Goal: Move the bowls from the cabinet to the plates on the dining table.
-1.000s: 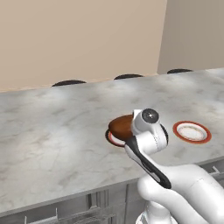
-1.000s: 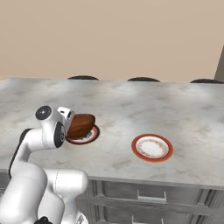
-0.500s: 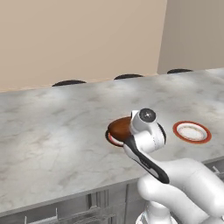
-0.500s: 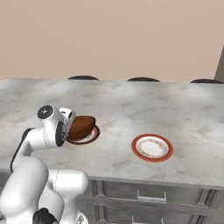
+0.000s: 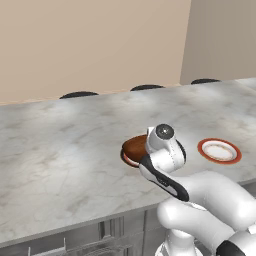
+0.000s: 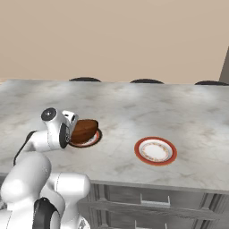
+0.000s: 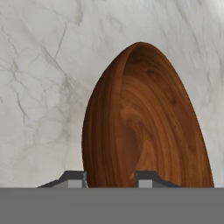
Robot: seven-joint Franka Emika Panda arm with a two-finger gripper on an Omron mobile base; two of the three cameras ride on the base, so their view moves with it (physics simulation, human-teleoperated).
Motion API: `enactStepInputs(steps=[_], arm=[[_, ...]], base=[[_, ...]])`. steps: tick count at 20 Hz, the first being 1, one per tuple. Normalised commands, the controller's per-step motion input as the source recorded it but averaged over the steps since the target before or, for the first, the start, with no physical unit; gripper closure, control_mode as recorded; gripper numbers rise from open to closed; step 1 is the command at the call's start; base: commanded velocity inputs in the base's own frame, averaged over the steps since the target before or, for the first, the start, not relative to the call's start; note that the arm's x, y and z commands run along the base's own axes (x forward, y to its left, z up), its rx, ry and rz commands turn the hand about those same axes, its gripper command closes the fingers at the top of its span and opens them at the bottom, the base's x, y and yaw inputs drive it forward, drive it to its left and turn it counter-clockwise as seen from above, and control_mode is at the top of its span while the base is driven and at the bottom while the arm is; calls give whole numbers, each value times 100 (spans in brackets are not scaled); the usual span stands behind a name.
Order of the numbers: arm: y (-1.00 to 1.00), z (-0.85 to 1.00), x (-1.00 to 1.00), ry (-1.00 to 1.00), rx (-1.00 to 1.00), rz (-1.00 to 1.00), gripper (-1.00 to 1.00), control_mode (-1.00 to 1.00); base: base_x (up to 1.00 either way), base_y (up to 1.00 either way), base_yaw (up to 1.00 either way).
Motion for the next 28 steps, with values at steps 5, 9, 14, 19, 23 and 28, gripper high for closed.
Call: enactStepInputs(steps=[5, 9, 14, 19, 23, 28], arm=[[0, -27, 16, -5, 0, 1, 100, -100], [0, -27, 14, -7, 0, 1, 100, -100], [0, -25, 12, -3, 0, 1, 100, -100], [-3, -22, 11, -1, 1, 0, 100, -100], [-5, -18, 4, 0, 1, 0, 100, -100], [-9, -7, -8, 0, 0, 0, 100, -100]], base=[[0, 0, 0], [0, 0, 0], [0, 0, 0], [0, 0, 0], [0, 0, 0], [0, 0, 0]])
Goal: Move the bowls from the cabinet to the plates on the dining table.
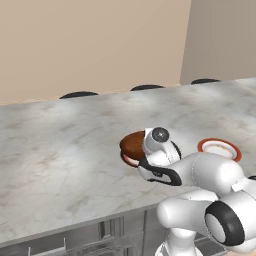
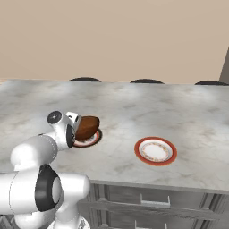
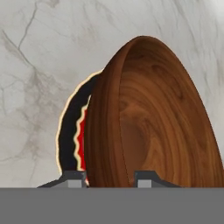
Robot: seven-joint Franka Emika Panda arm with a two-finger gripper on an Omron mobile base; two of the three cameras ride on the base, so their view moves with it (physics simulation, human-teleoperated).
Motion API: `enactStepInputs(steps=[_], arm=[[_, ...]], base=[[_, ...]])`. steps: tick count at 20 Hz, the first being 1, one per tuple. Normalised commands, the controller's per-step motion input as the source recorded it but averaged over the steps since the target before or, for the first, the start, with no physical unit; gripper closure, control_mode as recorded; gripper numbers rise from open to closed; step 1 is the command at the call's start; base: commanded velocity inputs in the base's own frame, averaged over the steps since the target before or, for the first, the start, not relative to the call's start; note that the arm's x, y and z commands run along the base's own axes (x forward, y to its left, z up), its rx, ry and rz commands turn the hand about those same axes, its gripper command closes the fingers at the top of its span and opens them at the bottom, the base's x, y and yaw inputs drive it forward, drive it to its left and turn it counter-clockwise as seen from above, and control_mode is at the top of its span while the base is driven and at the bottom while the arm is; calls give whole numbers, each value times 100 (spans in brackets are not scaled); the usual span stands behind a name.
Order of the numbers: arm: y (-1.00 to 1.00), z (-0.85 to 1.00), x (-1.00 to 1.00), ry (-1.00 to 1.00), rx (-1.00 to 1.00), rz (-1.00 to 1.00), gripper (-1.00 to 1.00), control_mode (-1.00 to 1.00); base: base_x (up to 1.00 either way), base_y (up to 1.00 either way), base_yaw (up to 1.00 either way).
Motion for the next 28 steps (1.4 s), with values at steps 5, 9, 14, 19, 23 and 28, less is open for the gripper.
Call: enactStepInputs(steps=[5, 9, 14, 19, 23, 28], arm=[[-8, -1, -19, 0, 0, 0, 100, -100], [0, -8, -6, 5, 0, 0, 100, -100], [0, -16, 0, 1, 0, 0, -100, -100], [0, -17, 0, 0, 0, 0, -100, -100], [0, -6, -11, 0, 0, 0, -100, -100], [-1, 0, -19, 0, 0, 0, -100, -100]], base=[[0, 0, 0], [0, 0, 0], [0, 0, 0], [0, 0, 0], [0, 0, 0], [0, 0, 0]])
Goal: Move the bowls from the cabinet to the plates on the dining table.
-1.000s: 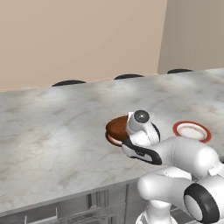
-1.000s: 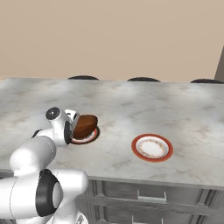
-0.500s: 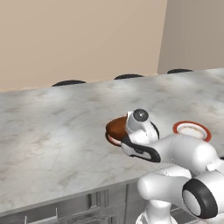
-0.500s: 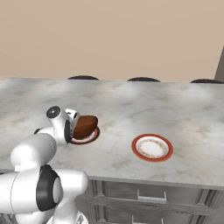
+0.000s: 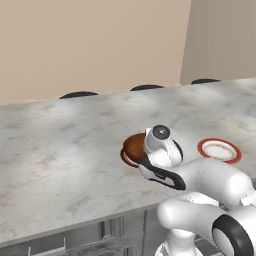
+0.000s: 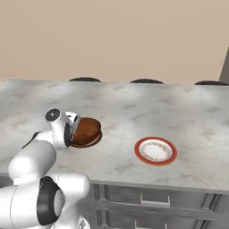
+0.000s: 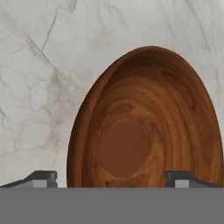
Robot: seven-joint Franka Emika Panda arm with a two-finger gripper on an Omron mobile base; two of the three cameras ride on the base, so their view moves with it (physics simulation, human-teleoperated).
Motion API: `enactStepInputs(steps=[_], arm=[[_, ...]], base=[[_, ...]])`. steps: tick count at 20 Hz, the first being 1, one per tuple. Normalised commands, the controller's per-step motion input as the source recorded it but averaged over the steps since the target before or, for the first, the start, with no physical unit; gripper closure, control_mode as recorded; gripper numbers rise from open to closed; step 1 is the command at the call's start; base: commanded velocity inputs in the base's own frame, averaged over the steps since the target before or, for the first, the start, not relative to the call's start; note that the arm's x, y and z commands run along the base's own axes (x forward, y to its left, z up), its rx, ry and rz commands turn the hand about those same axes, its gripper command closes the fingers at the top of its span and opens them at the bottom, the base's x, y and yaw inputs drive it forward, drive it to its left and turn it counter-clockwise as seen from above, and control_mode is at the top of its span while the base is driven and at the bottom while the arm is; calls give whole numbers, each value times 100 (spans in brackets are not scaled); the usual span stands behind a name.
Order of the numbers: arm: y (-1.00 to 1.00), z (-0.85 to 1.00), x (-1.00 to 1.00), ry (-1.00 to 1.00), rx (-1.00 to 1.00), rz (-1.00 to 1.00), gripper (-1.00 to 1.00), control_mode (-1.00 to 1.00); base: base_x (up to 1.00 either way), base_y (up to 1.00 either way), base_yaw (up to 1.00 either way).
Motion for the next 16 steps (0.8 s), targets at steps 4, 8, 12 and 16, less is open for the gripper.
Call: enactStepInputs(steps=[4, 8, 12, 16], arm=[[-5, 3, -19, -1, 0, 1, -100, -100], [-13, 31, -30, -4, 1, 3, -100, -100], [-14, 34, -39, -3, 0, 5, -100, -100], [-15, 24, -64, -1, 0, 4, -100, -100]], base=[[0, 0, 0], [0, 0, 0], [0, 0, 0], [0, 0, 0]])
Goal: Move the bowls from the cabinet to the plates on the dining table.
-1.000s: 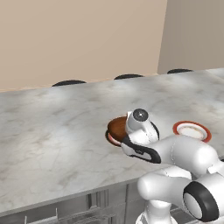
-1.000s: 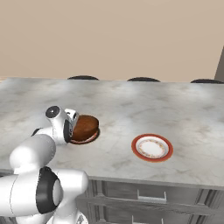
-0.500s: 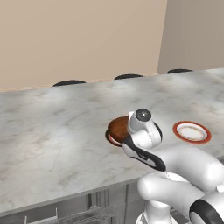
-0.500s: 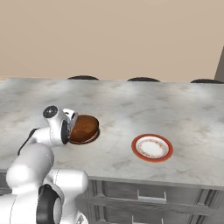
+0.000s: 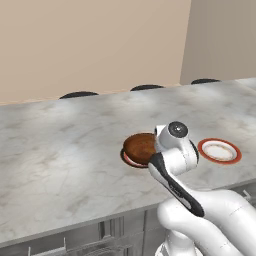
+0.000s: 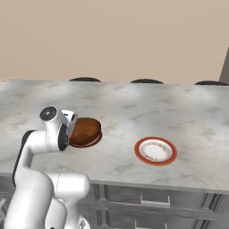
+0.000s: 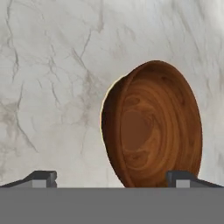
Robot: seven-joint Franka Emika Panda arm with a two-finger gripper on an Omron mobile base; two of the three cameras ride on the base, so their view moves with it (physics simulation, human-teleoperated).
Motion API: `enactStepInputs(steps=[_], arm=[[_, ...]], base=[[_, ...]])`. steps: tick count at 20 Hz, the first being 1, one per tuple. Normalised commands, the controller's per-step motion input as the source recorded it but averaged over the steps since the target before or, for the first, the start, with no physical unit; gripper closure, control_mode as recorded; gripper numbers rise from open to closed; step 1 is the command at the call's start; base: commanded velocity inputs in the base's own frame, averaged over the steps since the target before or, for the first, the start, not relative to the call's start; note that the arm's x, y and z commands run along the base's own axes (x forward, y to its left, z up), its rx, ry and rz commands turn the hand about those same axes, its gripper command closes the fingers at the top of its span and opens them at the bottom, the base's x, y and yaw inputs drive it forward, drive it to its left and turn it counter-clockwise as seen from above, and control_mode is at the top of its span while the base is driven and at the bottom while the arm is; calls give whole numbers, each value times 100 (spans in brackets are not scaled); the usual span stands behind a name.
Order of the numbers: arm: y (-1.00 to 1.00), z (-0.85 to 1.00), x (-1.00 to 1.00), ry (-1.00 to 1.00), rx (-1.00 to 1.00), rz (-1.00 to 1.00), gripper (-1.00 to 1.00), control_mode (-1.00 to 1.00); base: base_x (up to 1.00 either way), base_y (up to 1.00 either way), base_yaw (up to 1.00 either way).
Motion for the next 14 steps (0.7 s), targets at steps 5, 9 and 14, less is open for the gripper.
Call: enactStepInputs(steps=[5, 9, 14], arm=[[-15, 31, -63, -1, 0, 0, -100, -100], [-13, 38, -55, -6, 0, 0, -100, -100], [-16, 47, -54, -4, 0, 0, -100, -100]], base=[[0, 0, 0], [0, 0, 0], [0, 0, 0]])
